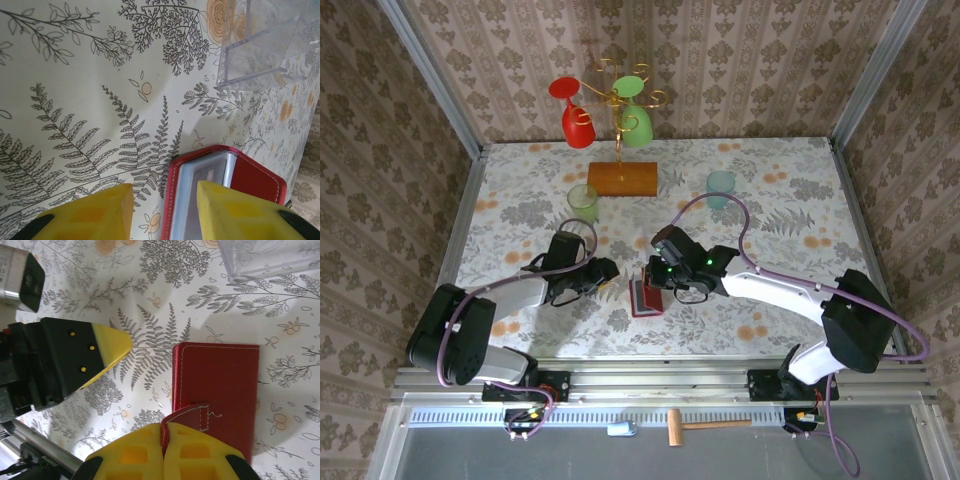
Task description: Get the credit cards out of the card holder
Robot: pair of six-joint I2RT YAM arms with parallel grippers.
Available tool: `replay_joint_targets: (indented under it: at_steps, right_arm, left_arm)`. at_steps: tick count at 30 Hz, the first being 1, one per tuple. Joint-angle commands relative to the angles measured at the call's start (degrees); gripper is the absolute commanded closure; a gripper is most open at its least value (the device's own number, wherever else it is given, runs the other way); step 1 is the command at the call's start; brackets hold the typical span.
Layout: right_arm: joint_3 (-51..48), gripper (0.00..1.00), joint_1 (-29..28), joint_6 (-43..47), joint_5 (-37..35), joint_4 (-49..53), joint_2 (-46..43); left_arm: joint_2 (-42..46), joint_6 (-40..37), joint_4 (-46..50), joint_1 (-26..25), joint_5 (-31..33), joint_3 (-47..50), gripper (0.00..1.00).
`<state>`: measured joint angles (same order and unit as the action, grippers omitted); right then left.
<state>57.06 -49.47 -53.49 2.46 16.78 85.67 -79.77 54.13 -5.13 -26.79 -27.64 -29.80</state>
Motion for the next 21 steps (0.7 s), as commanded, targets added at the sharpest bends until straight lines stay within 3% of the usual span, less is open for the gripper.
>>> replay_joint_targets:
  at_steps: [1, 13, 21]
  right_arm:
    - [-0.2, 1.00, -0.3, -2.7, -0.2, -2.5, -1.7]
    - [-5.4, 1.00, 1.6, -0.6, -3.6, 2.5, -5.5]
    - [-10.0, 1.00, 4.7, 0.8, -4.4, 4.8, -10.8]
  left_arm:
    - [-0.7, -1.4, 1.4, 0.2, -1.7, -0.9, 0.61]
    - [-5.0, -0.5, 0.3, -5.0, -1.5, -5.1, 0.61]
    - [-5.5, 1.3, -1.1, -5.5, -1.0, -5.7, 0.63]
